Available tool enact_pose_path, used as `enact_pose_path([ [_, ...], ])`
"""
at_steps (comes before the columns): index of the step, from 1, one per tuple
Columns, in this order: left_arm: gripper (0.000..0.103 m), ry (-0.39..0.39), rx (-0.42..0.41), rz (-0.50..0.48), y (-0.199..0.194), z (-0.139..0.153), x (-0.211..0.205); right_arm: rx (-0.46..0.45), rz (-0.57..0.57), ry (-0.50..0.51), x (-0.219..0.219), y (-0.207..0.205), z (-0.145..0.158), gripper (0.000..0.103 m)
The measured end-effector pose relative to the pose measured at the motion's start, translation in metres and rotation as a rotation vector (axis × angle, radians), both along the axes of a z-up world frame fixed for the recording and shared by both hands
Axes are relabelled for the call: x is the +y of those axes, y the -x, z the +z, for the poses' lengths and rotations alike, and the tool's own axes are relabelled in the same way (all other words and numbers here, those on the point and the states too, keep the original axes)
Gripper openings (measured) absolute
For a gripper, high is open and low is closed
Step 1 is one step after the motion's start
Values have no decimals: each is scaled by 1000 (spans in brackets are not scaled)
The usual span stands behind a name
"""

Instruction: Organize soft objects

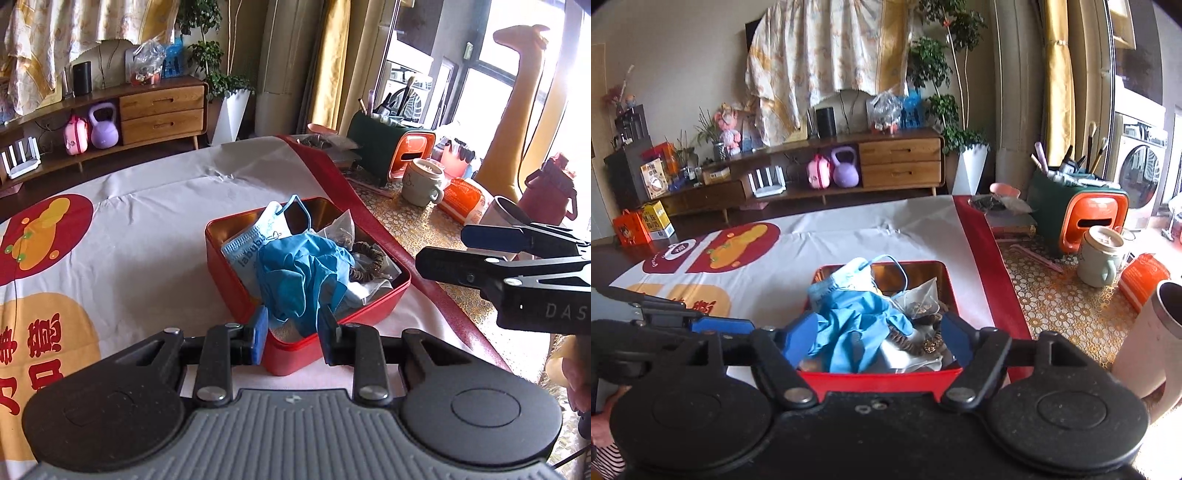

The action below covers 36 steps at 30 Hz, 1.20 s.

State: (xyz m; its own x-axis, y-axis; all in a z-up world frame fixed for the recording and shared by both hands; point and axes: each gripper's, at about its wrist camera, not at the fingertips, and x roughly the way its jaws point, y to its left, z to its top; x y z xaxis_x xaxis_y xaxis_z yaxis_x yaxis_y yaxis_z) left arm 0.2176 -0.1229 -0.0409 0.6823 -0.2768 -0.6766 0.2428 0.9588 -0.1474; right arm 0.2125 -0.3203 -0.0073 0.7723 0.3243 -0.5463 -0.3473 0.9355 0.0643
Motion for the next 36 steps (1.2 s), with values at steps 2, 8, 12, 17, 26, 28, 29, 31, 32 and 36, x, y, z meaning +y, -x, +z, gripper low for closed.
enact_pose_path([
  [2, 31, -4, -17, -4, 8, 3, 1, -17, 0, -9, 1, 8, 2, 80],
  [8, 74, 19, -72, 9, 29, 11, 8, -56, -6, -19, 1, 32, 5, 87],
  [12, 77, 18, -84, 21, 39, 15, 12, -69, -15, -22, 0, 46, 3, 92],
  [17, 82, 26, -97, 30, 53, 16, 17, -78, -23, -54, -2, 61, 2, 102],
  [26, 103, 68, -118, 23, 74, 20, 20, -80, -39, -103, -3, 80, 0, 103],
  [28, 103, 70, -137, 27, 79, 22, 20, -77, -44, -110, -4, 82, -2, 103],
  [29, 103, 65, -146, 31, 81, 23, 20, -73, -45, -116, -4, 83, -3, 103],
  [31, 103, 59, -149, 37, 84, 24, 19, -72, -53, -128, -5, 86, -3, 103],
  [32, 103, 59, -148, 39, 85, 24, 18, -73, -54, -136, -6, 87, -4, 103],
  [36, 103, 54, -147, 51, 91, 24, 19, -79, -61, -147, -7, 93, -4, 103],
])
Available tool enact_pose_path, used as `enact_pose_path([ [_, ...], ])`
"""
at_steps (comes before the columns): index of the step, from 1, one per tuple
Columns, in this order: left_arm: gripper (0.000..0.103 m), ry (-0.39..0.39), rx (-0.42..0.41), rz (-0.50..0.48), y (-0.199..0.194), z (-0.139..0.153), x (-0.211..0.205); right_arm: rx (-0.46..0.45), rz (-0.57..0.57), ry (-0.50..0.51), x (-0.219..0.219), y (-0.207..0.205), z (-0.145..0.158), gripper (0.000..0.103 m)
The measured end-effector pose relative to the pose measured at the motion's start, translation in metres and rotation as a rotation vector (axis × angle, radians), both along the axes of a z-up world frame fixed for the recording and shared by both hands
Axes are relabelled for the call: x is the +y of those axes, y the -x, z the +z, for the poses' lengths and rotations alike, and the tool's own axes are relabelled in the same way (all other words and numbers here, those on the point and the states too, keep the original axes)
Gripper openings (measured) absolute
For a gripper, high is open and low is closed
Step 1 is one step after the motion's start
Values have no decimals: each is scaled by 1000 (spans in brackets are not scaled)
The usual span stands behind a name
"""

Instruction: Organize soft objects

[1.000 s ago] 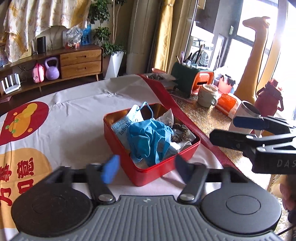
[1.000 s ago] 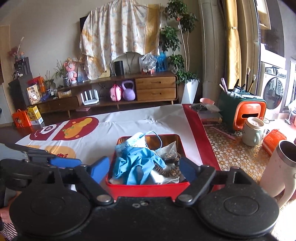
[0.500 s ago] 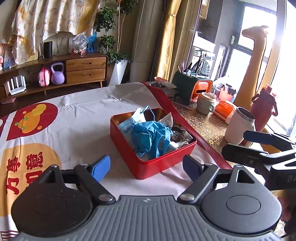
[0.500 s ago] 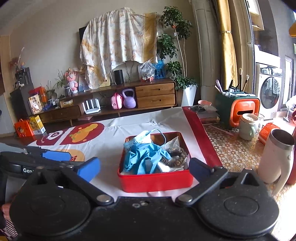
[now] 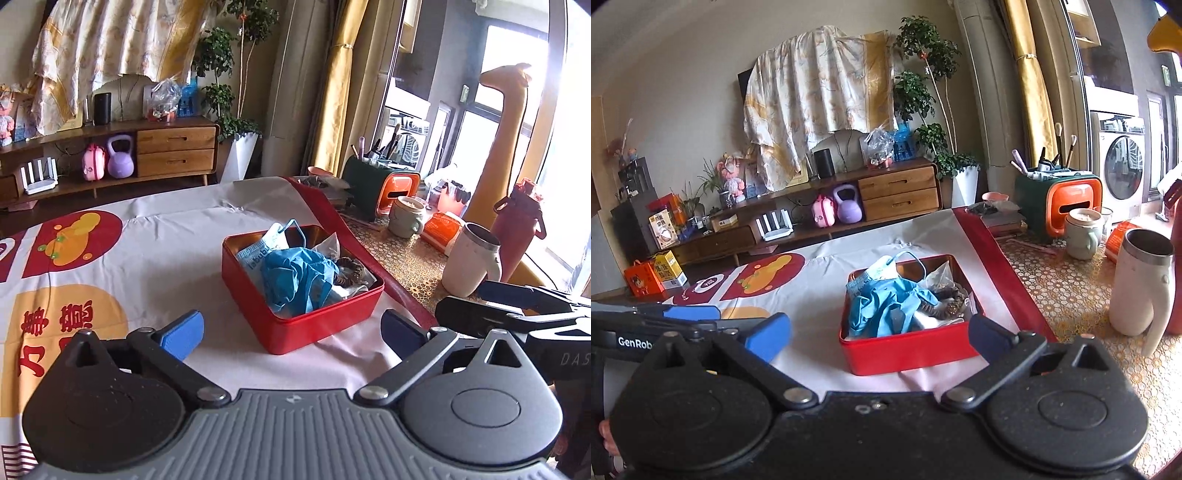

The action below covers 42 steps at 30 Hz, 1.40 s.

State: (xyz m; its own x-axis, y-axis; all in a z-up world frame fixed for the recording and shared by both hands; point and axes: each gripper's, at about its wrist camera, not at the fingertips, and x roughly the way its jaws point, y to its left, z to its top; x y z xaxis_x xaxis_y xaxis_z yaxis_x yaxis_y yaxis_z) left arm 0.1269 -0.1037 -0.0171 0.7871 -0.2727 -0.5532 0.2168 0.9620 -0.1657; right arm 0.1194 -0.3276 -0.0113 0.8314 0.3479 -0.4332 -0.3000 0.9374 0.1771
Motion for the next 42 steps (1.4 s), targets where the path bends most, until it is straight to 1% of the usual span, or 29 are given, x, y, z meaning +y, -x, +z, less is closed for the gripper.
enact_pose_path([
  [7, 103, -31, -23, 19, 14, 1, 0, 13, -15, 2, -2, 5, -5, 103],
  [12, 103, -3, -25, 32, 16, 3, 5, 14, -18, 10, 1, 8, -7, 103],
  [17, 103, -1, -41, 42, 19, 6, 7, 16, -17, 6, 2, 9, -6, 103],
  [26, 103, 15, -43, 44, 21, 5, 9, 12, -16, 6, 2, 8, -4, 103],
  [42, 103, 8, -46, 48, 24, 4, 8, 9, -10, 8, 7, 10, -3, 103],
])
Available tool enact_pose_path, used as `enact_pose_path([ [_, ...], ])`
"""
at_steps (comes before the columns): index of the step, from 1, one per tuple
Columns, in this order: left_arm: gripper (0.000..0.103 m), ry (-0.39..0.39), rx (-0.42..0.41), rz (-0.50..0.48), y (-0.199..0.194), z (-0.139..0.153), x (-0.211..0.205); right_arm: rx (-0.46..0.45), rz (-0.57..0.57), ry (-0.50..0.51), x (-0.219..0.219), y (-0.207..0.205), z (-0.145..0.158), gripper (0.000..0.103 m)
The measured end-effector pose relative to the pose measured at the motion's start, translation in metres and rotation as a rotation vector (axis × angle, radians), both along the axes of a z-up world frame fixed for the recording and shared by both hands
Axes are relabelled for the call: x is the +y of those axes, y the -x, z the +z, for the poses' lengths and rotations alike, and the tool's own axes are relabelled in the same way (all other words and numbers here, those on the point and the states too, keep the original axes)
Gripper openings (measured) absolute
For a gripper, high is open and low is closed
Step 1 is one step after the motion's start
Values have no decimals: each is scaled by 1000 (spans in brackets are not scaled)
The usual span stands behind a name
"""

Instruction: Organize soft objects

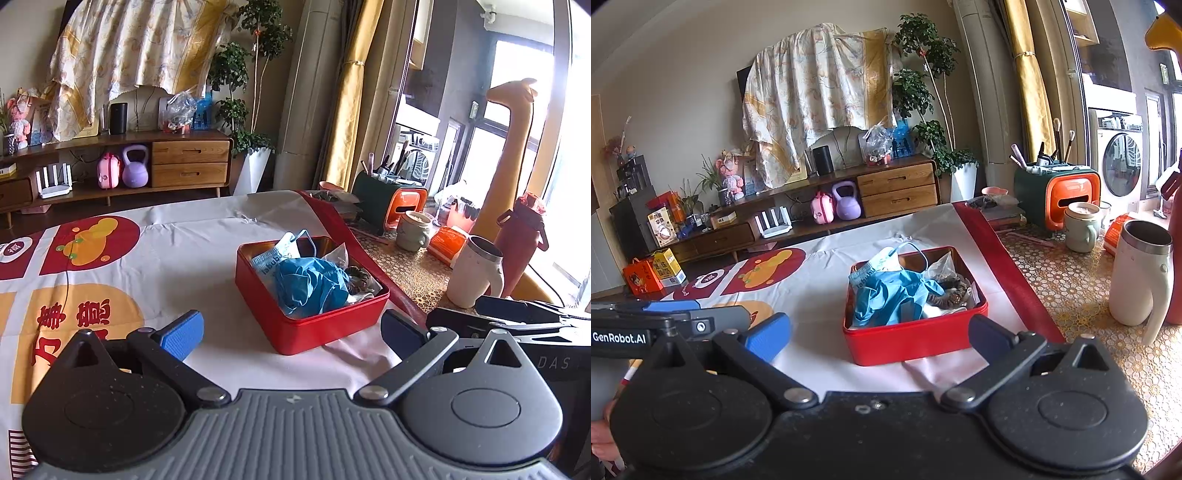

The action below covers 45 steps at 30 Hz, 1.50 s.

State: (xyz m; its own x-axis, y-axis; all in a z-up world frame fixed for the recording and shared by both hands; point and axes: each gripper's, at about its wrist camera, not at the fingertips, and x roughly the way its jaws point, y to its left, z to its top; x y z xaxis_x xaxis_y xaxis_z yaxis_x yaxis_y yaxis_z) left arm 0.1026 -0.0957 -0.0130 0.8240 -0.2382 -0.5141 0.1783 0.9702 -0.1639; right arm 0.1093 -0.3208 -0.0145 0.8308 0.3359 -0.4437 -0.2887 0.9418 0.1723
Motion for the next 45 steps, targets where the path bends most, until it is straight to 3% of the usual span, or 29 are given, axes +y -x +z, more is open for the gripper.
enact_pose_path([
  [45, 103, -38, -42, -2, 5, 2, 1, -6, 4, -1, 5, 4, 1, 103],
])
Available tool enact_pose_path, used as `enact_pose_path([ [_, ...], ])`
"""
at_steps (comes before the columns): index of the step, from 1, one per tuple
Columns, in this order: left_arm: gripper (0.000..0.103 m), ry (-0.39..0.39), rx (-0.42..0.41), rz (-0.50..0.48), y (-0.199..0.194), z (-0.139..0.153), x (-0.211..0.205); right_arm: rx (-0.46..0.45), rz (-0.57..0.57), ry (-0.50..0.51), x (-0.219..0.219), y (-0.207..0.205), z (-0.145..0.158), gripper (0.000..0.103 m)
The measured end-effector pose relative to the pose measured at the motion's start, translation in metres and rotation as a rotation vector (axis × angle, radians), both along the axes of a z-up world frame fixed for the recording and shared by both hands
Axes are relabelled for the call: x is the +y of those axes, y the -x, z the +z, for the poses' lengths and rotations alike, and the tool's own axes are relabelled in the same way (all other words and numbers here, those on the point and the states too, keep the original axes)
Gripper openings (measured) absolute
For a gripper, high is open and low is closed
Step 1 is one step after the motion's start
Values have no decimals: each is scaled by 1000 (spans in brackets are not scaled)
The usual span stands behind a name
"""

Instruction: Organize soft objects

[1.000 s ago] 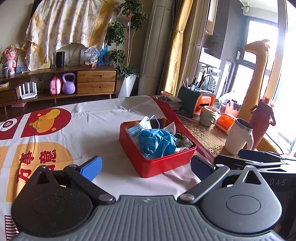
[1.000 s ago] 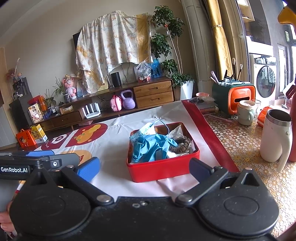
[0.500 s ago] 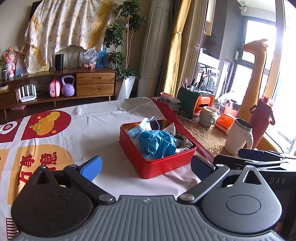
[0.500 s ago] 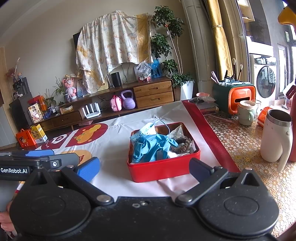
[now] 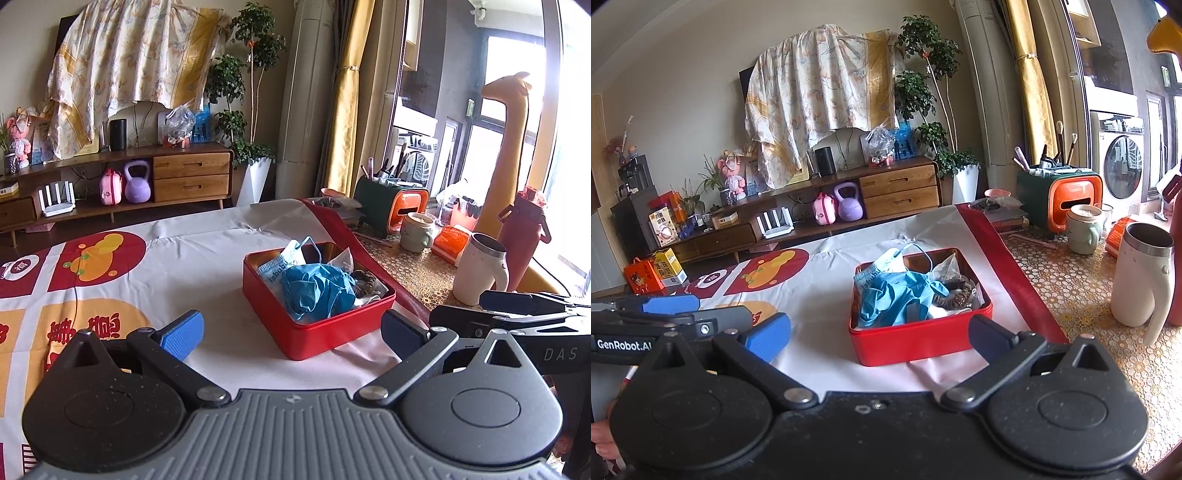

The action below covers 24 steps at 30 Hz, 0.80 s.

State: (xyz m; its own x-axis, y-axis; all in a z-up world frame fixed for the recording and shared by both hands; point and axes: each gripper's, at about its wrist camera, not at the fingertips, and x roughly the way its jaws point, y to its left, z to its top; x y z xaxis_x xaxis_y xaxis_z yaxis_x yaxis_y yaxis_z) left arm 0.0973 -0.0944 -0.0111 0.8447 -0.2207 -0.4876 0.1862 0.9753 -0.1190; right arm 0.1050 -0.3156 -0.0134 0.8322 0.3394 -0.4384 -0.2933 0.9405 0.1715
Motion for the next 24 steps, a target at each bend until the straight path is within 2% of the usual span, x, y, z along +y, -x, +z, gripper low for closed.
enact_pose_path([
  [24, 103, 2, 11, 3, -1, -6, 4, 7, -2, 1, 2, 1, -2, 103],
])
